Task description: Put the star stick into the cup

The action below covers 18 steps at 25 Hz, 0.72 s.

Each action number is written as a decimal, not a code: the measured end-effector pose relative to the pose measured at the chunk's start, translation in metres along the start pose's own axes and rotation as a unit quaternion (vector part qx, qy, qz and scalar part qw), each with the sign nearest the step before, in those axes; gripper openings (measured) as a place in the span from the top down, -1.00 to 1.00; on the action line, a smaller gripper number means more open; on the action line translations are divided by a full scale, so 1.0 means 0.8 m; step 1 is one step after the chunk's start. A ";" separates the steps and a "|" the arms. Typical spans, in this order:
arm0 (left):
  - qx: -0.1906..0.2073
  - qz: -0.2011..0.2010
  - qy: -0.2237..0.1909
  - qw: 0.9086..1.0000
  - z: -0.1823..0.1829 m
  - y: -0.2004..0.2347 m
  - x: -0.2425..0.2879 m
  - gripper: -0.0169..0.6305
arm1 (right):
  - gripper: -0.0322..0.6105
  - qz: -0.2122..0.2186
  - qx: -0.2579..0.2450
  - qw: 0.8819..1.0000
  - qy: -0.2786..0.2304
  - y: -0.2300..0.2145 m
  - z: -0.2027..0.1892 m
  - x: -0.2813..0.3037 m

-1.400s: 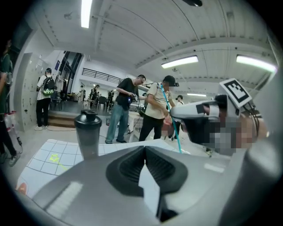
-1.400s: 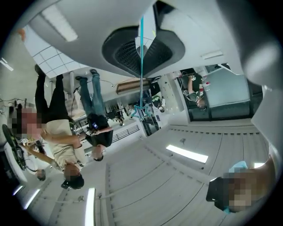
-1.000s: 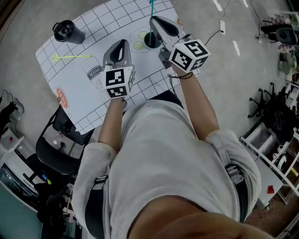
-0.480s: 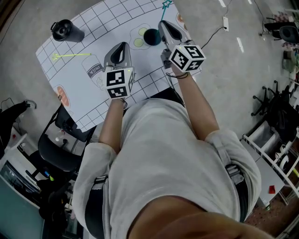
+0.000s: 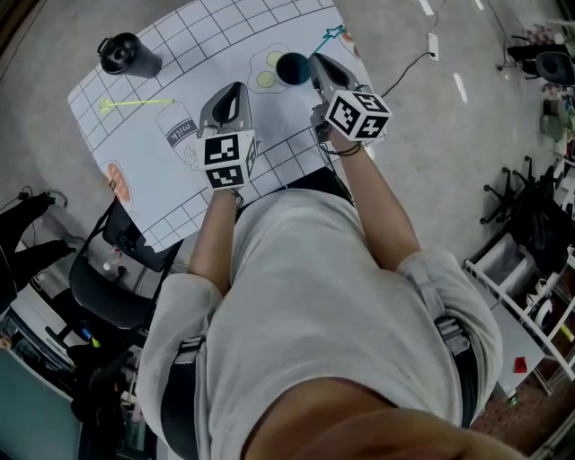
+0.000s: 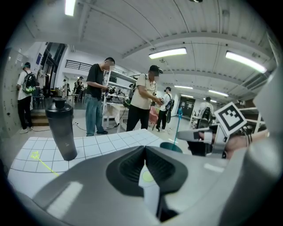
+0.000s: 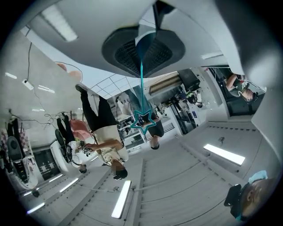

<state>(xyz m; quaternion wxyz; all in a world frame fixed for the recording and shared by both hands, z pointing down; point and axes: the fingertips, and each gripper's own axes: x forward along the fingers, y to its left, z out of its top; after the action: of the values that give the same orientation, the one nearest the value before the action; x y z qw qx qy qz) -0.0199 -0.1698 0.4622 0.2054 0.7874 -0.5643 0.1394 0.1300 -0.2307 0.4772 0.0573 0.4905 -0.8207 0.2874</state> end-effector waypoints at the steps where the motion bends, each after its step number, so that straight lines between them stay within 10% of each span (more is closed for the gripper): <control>1: -0.001 0.000 0.000 1.000 0.000 0.001 0.000 0.94 | 0.85 0.000 -0.002 1.000 0.005 0.000 -0.003 0.001; 10: -0.015 0.004 -0.004 1.000 -0.005 0.015 -0.009 0.94 | 0.57 -0.033 -0.042 0.997 0.053 0.003 -0.026 -0.008; 18: -0.037 0.026 -0.009 0.999 -0.018 0.055 -0.030 0.94 | 0.83 0.025 -0.129 0.990 0.053 0.091 -0.036 -0.016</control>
<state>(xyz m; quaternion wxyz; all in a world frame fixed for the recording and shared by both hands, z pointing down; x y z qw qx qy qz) -0.0690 -0.1555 0.4712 0.2254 0.7654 -0.5914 0.1168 0.0698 -0.1799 0.4661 0.1558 0.4427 -0.8586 0.2062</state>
